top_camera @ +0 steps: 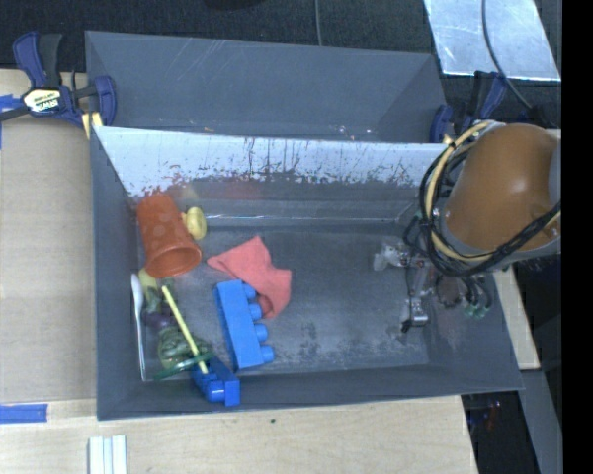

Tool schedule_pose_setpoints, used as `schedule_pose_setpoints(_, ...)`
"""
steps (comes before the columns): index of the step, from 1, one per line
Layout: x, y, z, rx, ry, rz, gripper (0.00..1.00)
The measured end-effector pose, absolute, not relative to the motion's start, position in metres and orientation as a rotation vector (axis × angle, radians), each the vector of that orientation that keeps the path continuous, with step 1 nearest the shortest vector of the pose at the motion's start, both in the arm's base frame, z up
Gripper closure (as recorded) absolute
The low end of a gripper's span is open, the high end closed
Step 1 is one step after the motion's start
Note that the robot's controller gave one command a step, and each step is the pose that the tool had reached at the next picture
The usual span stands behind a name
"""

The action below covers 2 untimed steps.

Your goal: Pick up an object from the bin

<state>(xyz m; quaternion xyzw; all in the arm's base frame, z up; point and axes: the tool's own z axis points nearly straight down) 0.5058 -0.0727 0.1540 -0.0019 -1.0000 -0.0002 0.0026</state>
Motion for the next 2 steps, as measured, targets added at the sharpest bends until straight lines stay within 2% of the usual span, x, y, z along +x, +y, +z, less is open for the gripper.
schedule_pose_setpoints(1, 0.508, -0.072, 0.158, -0.001, -3.145, 0.001, 0.0)
schedule_pose_setpoints(2, 0.541, -0.027, 0.175, 0.152, -3.141, 0.002, 0.0)
